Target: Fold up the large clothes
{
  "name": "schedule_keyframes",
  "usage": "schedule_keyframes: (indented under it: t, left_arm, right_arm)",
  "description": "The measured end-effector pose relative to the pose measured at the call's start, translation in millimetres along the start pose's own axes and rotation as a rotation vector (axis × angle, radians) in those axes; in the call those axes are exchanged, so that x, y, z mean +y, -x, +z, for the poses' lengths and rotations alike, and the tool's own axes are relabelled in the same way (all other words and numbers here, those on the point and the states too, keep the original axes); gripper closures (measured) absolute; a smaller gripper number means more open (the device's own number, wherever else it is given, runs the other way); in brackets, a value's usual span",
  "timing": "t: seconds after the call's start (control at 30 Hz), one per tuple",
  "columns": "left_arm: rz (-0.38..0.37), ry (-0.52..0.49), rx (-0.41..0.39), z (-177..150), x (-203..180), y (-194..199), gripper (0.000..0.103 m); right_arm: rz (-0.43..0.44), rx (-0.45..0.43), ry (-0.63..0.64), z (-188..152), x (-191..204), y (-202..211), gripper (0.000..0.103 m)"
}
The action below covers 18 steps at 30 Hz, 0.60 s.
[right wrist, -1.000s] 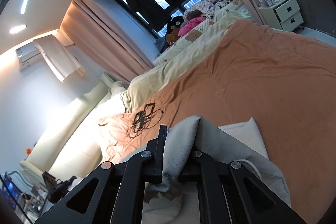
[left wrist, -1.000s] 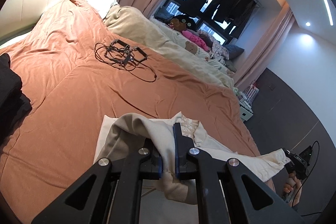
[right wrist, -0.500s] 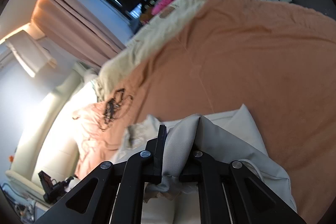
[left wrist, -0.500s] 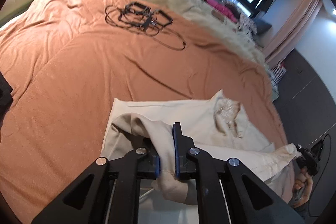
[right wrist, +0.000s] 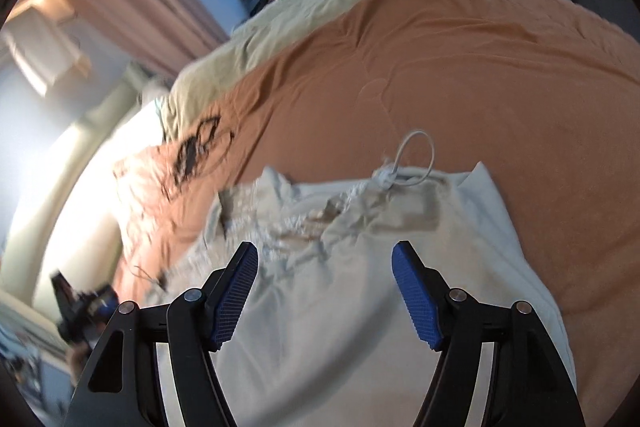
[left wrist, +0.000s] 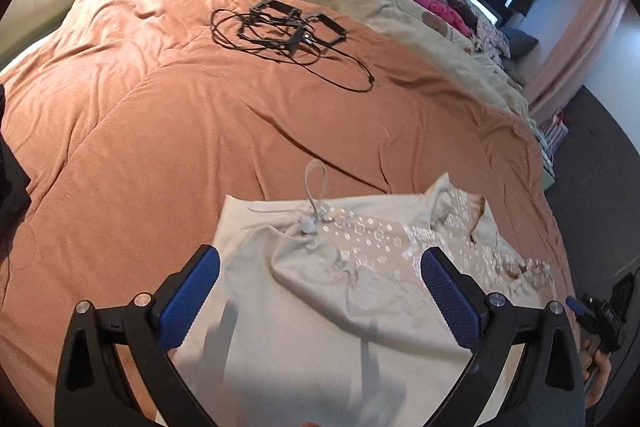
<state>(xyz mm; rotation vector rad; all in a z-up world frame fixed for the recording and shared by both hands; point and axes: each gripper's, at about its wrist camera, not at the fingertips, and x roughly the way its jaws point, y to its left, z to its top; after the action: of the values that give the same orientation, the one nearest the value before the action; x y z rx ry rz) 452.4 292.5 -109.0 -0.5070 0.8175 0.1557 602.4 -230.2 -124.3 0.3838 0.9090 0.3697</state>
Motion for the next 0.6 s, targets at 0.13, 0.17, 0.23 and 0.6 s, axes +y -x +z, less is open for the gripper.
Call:
schedule_keyframes:
  t: [0.13,0.17,0.23,0.6]
  left_arm:
    - [0.029,-0.119,0.047,-10,-27,-12,0.001]
    - [0.034,-0.15,0.063,-13,-35,-17,0.003]
    - [0.039,-0.198,0.092,-18,-49,-29,0.007]
    - [0.123,-0.341,0.285,-46,-86,-99,0.012]
  right_arm:
    - [-0.025,0.085,0.105,-10,32,-18,0.033]
    - [-0.032,0.105,0.131,-12,39,-24,0.033]
    - [-0.055,0.144,0.199,-18,58,-37,0.033]
    - [-0.128,0.313,0.379,-48,117,-117,0.044]
